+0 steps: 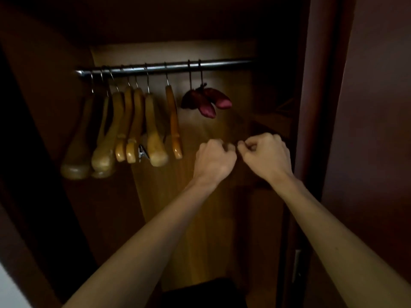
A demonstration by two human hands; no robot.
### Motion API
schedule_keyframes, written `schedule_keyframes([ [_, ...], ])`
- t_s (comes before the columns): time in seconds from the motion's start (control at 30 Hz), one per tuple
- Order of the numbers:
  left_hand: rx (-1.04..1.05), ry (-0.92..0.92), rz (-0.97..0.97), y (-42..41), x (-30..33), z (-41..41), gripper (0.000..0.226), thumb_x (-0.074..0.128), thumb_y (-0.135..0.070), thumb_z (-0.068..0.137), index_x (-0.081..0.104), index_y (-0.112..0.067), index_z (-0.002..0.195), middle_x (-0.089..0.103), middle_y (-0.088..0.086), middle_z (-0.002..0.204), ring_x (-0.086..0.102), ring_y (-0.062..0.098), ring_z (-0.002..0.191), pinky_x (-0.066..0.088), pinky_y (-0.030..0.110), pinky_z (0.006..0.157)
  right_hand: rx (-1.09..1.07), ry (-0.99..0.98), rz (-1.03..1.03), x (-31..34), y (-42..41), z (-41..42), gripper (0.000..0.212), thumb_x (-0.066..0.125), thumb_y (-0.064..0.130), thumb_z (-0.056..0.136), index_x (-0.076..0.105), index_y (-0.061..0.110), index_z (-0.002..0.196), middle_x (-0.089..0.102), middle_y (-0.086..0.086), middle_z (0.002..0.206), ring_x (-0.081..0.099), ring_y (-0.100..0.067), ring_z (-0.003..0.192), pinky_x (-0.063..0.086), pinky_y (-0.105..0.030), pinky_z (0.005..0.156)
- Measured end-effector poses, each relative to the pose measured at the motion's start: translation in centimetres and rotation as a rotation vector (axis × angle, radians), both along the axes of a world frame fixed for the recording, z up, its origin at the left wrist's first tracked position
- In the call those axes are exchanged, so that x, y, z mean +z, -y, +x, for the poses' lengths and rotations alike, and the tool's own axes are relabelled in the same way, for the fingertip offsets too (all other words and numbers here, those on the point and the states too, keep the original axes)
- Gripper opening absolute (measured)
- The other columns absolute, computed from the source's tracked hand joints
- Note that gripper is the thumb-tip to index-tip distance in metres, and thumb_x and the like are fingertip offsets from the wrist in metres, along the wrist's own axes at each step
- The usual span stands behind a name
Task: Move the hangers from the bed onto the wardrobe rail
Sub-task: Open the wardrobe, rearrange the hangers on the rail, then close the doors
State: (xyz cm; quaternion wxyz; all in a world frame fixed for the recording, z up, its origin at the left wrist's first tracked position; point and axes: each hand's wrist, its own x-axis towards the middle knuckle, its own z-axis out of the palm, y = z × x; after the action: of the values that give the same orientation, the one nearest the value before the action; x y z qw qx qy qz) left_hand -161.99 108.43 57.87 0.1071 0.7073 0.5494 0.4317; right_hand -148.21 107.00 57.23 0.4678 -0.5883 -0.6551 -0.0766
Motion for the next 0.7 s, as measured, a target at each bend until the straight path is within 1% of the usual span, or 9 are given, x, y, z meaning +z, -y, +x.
schedule_keyframes([
  [0.1, 0.086, 0.127, 0.054, -0.4, 3.0, -1.1, 0.038, 0.043, -0.044, 0.096, 0.068, -0.017, 0.091, 0.070, 0.005, 0.085, 0.068, 0.026, 0.080, 0.059, 0.042, 0.075, -0.027, -0.093, 0.052, 4.0, -0.8, -0.6, 0.036, 0.055, 0.046, 0.091, 0.074, 0.024, 0.071, 0.065, 0.007, 0.059, 0.064, -0.017, 0.064, 0.055, -0.034, 0.067],
  [0.17, 0.146, 0.187, 0.103, -0.9, 4.5, -2.4, 0.040, 0.040, -0.043, 0.101, 0.065, -0.015, 0.087, 0.064, 0.001, 0.079, 0.063, 0.018, 0.072, 0.052, 0.033, 0.068, -0.028, -0.183, 0.073, 6.2, -1.4, -0.7, 0.038, 0.049, 0.051, 0.089, 0.078, 0.025, 0.088, 0.071, 0.005, 0.073, 0.067, -0.019, 0.076, 0.055, -0.035, 0.074],
  [0.23, 0.187, 0.227, 0.122, -1.8, 6.2, -3.7, 0.041, 0.037, -0.040, 0.105, 0.062, -0.015, 0.084, 0.060, -0.001, 0.076, 0.059, 0.014, 0.067, 0.043, 0.029, 0.059, -0.001, -0.250, 0.079, 8.2, -2.1, -0.9, 0.044, 0.043, 0.054, 0.089, 0.076, 0.024, 0.095, 0.073, 0.001, 0.083, 0.068, -0.022, 0.085, 0.054, -0.037, 0.080],
  [0.33, 0.231, 0.290, 0.036, -4.7, 9.1, -4.4, 0.047, 0.035, -0.047, 0.106, 0.060, -0.016, 0.080, 0.066, 0.005, 0.083, 0.063, 0.017, 0.071, 0.051, 0.032, 0.065, 0.007, -0.200, -0.013, 10.8, -3.7, -1.8, 0.050, 0.040, 0.059, 0.095, 0.070, 0.023, 0.112, 0.072, -0.004, 0.092, 0.067, -0.026, 0.094, 0.050, -0.035, 0.080],
  [0.4, 0.231, 0.303, -0.101, -6.7, 10.8, -4.0, 0.048, 0.033, -0.054, 0.104, 0.059, -0.016, 0.089, 0.067, 0.006, 0.085, 0.063, 0.018, 0.071, 0.055, 0.031, 0.068, 0.011, -0.160, -0.135, 12.1, -5.5, -2.7, 0.053, 0.039, 0.063, 0.096, 0.068, 0.019, 0.105, 0.071, -0.004, 0.085, 0.068, -0.023, 0.086, 0.051, -0.033, 0.076],
  [0.5, 0.131, 0.465, -0.301, -8.7, 12.4, -3.1, 0.040, 0.036, -0.052, 0.104, 0.057, -0.018, 0.110, 0.055, 0.001, 0.072, 0.047, 0.011, 0.052, 0.034, 0.016, 0.036, 0.080, -0.169, -0.309, 13.1, -8.3, -3.3, 0.053, 0.042, 0.063, 0.096, 0.067, 0.016, 0.092, 0.072, -0.004, 0.073, 0.070, -0.018, 0.067, 0.057, -0.029, 0.063],
  [0.53, 0.098, 0.500, -0.357, -9.5, 12.5, -2.9, 0.041, 0.038, -0.051, 0.104, 0.058, -0.016, 0.111, 0.052, 0.000, 0.070, 0.043, 0.009, 0.049, 0.028, 0.014, 0.032, 0.121, -0.177, -0.348, 13.1, -9.1, -3.3, 0.051, 0.044, 0.060, 0.096, 0.068, 0.015, 0.092, 0.073, -0.005, 0.074, 0.070, -0.017, 0.065, 0.054, -0.027, 0.056],
  [0.6, 0.057, 0.529, -0.411, -10.8, 12.4, -2.4, 0.043, 0.041, -0.052, 0.102, 0.061, -0.014, 0.110, 0.051, 0.000, 0.067, 0.039, 0.008, 0.045, 0.025, 0.016, 0.033, 0.199, -0.190, -0.396, 12.8, -10.2, -3.1, 0.045, 0.048, 0.052, 0.098, 0.069, 0.011, 0.096, 0.075, -0.007, 0.077, 0.068, -0.017, 0.061, 0.045, -0.025, 0.047],
  [0.7, 0.038, 0.584, -0.377, -12.2, 11.9, -1.8, 0.037, 0.051, -0.046, 0.100, 0.064, -0.014, 0.112, 0.052, 0.000, 0.065, 0.038, 0.007, 0.042, 0.027, 0.017, 0.034, 0.235, -0.211, -0.390, 12.3, -11.0, -2.8, 0.042, 0.050, 0.046, 0.099, 0.069, 0.009, 0.096, 0.068, -0.007, 0.068, 0.058, -0.017, 0.054, 0.039, -0.026, 0.046],
])
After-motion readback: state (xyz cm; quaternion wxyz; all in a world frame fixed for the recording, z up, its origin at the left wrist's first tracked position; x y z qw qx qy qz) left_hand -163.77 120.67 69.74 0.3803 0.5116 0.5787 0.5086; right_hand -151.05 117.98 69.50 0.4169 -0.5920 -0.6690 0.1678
